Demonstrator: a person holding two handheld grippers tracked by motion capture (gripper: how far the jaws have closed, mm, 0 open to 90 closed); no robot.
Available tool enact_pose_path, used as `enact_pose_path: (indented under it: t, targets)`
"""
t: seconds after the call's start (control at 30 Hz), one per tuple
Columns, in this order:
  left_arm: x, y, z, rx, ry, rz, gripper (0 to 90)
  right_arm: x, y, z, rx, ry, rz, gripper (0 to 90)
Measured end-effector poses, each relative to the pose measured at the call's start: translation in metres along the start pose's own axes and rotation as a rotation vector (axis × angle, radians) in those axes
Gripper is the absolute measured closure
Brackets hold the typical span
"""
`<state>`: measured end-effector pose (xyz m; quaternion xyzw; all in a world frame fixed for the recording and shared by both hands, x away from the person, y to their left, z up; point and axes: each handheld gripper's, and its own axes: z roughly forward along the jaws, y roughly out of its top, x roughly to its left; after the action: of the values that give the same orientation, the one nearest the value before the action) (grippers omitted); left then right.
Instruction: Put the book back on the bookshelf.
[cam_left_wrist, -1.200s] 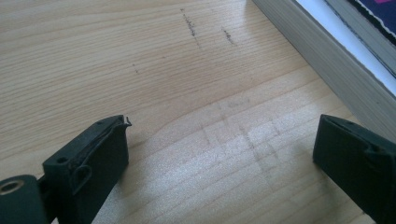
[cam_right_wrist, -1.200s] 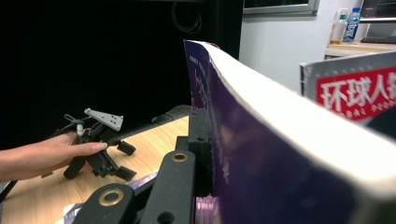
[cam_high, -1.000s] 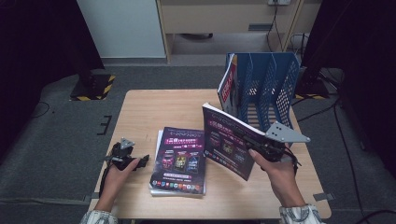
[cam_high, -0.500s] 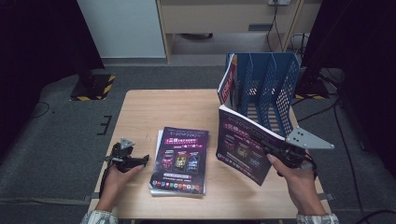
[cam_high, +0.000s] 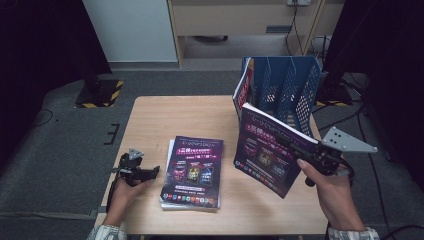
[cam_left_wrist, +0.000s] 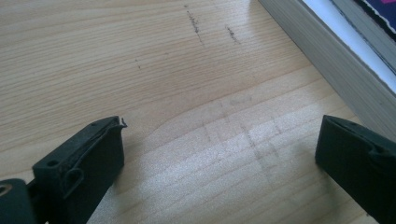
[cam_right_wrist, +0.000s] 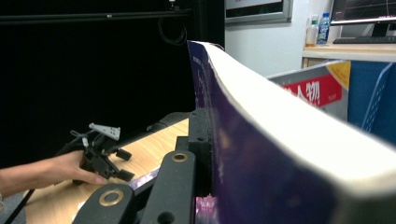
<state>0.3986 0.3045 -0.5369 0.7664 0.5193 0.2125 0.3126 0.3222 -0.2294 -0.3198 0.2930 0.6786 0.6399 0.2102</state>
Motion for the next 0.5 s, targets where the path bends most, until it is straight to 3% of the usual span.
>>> enact_pose_path:
  t: [0.27, 0.4, 0.5]
  targets:
    - [0.000, 0.000, 0.000, 0.002, -0.002, 0.003, 0.3, -0.008, 0.028, 0.003, -0.011, -0.007, 0.021, 82.6]
    - [0.000, 0.000, 0.000, 0.002, -0.002, 0.003, 0.2, -0.014, 0.042, 0.004, -0.009, -0.033, 0.020, 82.5]
    - [0.000, 0.000, 0.000, -0.002, -0.002, -0.003, 0.2, -0.021, 0.051, 0.007, 0.018, -0.084, 0.011, 82.5]
